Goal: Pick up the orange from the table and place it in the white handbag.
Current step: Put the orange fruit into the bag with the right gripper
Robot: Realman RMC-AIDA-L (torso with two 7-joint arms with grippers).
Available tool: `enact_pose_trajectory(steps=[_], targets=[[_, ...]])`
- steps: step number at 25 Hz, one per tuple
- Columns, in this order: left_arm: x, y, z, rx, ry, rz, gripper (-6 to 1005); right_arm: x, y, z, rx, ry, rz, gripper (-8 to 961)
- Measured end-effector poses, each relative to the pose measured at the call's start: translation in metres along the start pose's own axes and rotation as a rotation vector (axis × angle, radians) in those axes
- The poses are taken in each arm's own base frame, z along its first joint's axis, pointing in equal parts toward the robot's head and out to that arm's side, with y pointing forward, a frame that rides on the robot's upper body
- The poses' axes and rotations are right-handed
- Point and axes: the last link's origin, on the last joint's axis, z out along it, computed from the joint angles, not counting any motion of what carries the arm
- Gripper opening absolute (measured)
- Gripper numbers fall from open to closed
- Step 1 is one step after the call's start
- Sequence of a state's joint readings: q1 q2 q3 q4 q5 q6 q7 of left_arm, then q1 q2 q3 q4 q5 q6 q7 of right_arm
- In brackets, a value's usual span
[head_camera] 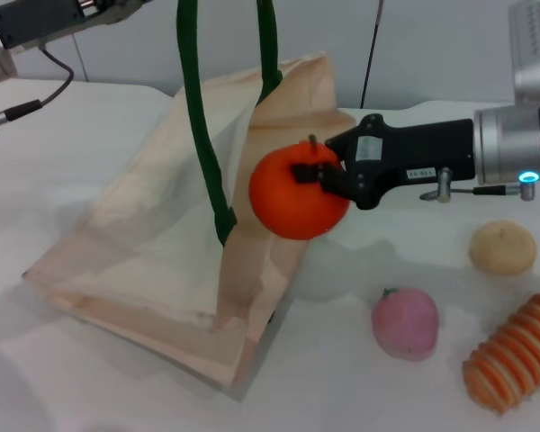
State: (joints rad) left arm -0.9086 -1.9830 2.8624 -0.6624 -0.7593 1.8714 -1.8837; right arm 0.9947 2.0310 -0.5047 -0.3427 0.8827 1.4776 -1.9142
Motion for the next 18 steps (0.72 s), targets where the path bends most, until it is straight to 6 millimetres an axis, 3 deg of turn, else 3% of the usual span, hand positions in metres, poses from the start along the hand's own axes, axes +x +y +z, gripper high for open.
enact_pose_trajectory(steps=[7,18], targets=[[0.0,0.0,0.001,-0.002,0.0,-0.002,216,-0.007,-0.001,0.006,-0.009,-0.004,-0.01,58],[-0.002,-0.001,-0.003,0.005,0.001,-0.006,222,-0.014,-0.005,-0.002,0.012,-0.049,-0.009,58]])
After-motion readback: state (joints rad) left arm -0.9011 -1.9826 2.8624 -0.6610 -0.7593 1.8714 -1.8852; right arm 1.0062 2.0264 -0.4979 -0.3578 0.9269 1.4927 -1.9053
